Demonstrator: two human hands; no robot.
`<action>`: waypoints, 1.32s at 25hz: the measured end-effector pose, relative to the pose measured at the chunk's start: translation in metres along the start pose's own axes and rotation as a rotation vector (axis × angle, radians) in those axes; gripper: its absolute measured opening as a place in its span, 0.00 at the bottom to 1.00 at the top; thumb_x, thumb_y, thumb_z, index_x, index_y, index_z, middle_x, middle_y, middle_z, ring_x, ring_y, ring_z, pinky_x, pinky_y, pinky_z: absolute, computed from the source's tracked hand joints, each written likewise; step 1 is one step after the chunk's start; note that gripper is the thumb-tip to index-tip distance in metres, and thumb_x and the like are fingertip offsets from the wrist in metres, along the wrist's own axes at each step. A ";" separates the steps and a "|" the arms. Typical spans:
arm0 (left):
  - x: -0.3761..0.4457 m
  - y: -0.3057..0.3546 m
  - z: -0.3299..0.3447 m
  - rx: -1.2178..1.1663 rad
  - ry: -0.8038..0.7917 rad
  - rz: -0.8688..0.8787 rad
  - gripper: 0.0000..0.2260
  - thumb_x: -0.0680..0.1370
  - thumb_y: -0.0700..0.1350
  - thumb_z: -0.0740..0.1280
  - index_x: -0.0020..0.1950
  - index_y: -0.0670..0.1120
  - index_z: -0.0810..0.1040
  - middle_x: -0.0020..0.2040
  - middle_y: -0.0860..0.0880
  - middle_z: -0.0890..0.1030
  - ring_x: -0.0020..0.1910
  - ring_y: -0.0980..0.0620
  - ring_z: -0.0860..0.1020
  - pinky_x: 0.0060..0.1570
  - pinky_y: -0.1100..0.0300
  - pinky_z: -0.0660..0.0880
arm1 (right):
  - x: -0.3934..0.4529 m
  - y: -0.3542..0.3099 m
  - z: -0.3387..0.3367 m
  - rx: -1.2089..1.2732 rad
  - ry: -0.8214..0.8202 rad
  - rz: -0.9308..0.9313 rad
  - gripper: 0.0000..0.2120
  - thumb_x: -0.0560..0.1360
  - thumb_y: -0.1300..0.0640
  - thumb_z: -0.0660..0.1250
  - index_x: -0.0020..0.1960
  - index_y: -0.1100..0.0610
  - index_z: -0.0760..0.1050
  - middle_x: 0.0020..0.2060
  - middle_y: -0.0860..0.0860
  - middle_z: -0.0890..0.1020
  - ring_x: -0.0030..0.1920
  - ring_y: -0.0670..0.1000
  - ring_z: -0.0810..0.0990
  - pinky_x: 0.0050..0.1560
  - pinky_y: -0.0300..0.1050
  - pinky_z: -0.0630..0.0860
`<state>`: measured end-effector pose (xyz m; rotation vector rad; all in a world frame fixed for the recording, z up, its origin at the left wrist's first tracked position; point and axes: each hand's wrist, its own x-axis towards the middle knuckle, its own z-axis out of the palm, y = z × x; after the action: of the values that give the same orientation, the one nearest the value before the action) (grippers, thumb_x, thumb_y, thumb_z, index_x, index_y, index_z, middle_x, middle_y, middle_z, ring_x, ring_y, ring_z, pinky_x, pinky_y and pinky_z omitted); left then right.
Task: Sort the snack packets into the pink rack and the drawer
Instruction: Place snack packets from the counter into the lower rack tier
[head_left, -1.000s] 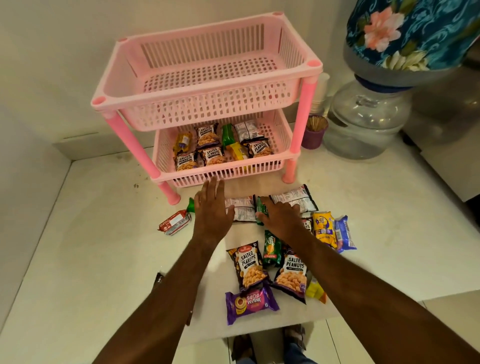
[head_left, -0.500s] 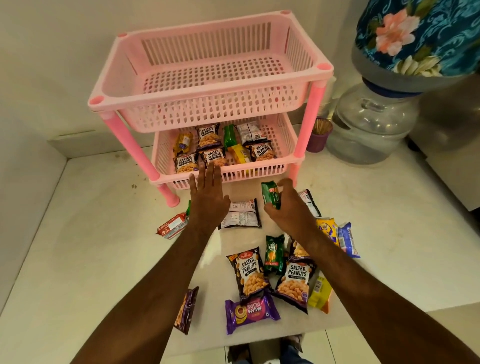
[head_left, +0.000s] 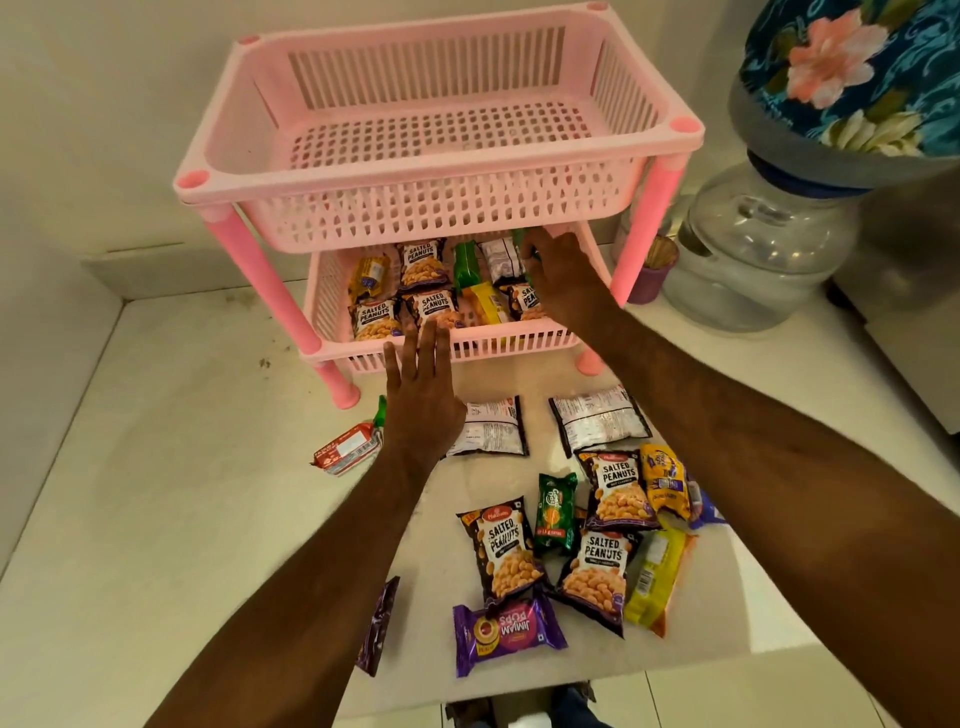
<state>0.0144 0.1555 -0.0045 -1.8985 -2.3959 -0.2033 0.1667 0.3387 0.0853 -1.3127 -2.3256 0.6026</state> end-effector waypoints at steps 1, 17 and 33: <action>0.000 0.000 0.001 0.001 -0.001 0.001 0.45 0.73 0.50 0.70 0.82 0.41 0.48 0.82 0.40 0.50 0.82 0.39 0.46 0.76 0.34 0.49 | 0.013 0.003 0.002 -0.037 0.002 0.029 0.10 0.83 0.57 0.55 0.62 0.55 0.71 0.55 0.61 0.73 0.51 0.60 0.76 0.50 0.53 0.78; 0.004 -0.002 0.005 -0.045 0.005 0.013 0.44 0.73 0.50 0.69 0.82 0.42 0.49 0.83 0.41 0.50 0.82 0.39 0.44 0.77 0.35 0.48 | 0.084 0.051 0.054 -0.177 -0.162 0.300 0.20 0.81 0.61 0.59 0.72 0.63 0.70 0.70 0.65 0.71 0.70 0.65 0.71 0.66 0.55 0.71; -0.003 0.005 -0.024 -0.139 -0.136 0.025 0.46 0.76 0.50 0.70 0.82 0.38 0.44 0.82 0.39 0.44 0.81 0.38 0.40 0.78 0.38 0.45 | -0.116 0.027 0.019 0.163 0.170 -0.084 0.12 0.75 0.62 0.67 0.59 0.58 0.75 0.58 0.54 0.76 0.59 0.55 0.72 0.62 0.50 0.70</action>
<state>0.0199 0.1499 0.0188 -2.0646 -2.5032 -0.2532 0.2303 0.2472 0.0396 -1.1403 -2.1350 0.6143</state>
